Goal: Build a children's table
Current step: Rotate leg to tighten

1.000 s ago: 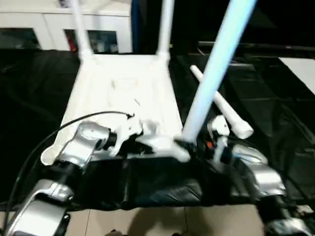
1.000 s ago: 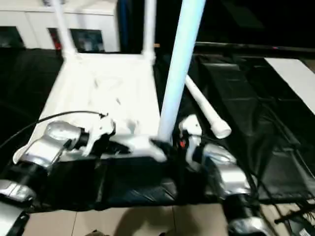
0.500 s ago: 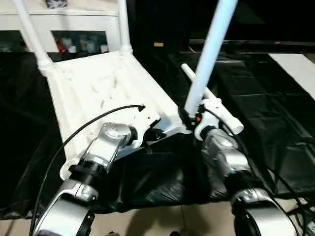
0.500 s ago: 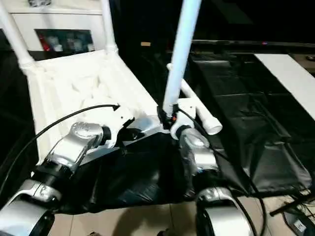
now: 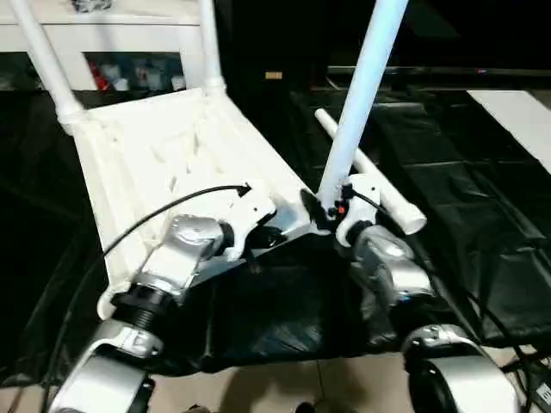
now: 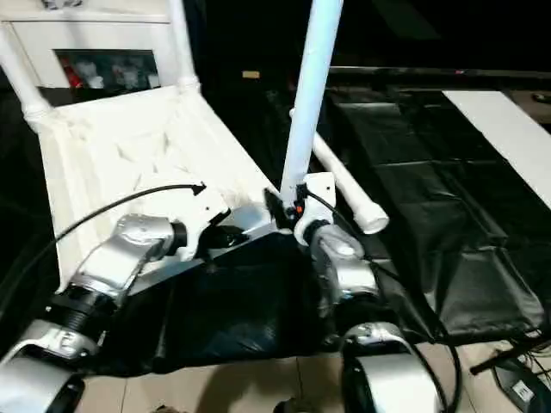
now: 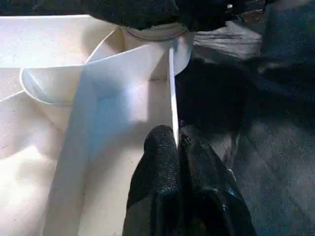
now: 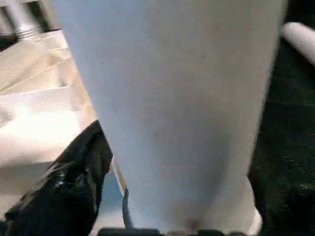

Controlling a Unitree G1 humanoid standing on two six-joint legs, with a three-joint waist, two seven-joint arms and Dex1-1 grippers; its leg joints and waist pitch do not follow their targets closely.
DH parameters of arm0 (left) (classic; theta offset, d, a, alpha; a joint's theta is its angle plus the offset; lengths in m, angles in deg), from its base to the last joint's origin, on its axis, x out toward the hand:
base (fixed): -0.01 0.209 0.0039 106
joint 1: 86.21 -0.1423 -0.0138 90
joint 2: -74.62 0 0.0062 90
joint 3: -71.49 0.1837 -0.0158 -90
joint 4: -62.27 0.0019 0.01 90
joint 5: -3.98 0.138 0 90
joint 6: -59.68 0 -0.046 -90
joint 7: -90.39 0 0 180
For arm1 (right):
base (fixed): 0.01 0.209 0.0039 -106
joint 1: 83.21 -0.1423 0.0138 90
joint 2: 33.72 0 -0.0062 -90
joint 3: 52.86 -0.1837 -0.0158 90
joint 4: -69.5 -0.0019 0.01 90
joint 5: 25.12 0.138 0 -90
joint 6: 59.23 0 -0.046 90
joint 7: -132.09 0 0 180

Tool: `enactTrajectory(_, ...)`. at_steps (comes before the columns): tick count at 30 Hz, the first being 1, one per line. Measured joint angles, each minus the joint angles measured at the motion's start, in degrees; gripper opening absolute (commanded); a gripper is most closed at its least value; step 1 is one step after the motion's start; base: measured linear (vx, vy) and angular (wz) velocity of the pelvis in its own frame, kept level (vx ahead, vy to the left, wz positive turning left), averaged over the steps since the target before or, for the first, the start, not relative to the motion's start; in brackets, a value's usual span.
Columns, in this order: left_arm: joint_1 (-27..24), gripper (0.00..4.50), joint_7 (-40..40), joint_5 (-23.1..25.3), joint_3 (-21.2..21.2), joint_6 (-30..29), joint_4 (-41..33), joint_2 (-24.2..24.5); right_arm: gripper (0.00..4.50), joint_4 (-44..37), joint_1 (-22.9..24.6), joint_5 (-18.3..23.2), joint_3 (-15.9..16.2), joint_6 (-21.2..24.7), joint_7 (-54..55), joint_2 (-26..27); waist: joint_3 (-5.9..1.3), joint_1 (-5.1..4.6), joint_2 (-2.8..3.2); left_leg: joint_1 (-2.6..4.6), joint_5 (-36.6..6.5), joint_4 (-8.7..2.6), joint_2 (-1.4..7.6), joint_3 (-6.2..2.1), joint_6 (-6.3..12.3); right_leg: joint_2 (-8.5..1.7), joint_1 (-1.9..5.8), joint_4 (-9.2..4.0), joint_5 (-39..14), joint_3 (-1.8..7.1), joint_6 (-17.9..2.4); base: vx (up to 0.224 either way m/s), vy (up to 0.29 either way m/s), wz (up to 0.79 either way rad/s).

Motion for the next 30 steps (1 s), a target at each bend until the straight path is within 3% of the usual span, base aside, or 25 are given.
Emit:
enactTrajectory(10, -0.03, 0.00, 13.47, -2.36, 1.87, 6.15, 0.52, 5.69, 4.12, -16.86, 8.97, 1.61, 8.53, 6.68, -24.93, -13.15, 0.08, 3.15, 0.07, -0.25, 0.20, 0.06, 0.00, 0.01, 0.36, -0.05, -0.03, -0.06, -0.02, 0.01, 0.02, 0.000, 0.000, 0.00)
enactTrajectory(14, -0.01, 0.00, 17.61, -2.90, 2.48, 8.16, 1.29, 6.81, 4.12, -20.40, 9.68, 1.77, 10.90, 9.38, -31.81, -16.82, 0.10, 3.23, 0.11, -0.37, 0.24, 0.14, 0.00, 0.03, 0.39, -0.08, -0.02, -0.03, -0.02, 0.03, 0.03, 0.000, 0.000, 0.00)
enactTrajectory(16, 0.00, 0.00, 19.68, -3.24, 2.75, 8.89, 1.46, 7.32, 3.87, -22.47, 10.14, 1.93, 12.18, 10.79, -35.03, -18.75, 0.10, 3.29, 0.11, -0.43, 0.21, 0.16, 0.01, 0.03, 0.32, -0.08, -0.02, -0.02, -0.02, 0.04, 0.03, 0.000, 0.000, 0.00)
enactTrajectory(30, 0.07, 0.00, 24.77, -3.78, 3.90, 11.09, 2.65, 8.89, 2.81, -26.75, 11.46, 1.99, 14.25, 15.46, -40.22, -21.76, 0.10, 3.44, 0.11, -0.49, 0.23, 0.26, 0.03, 0.01, 0.35, -0.08, -0.01, 0.01, -0.02, 0.02, 0.03, 0.000, 0.000, 0.00)
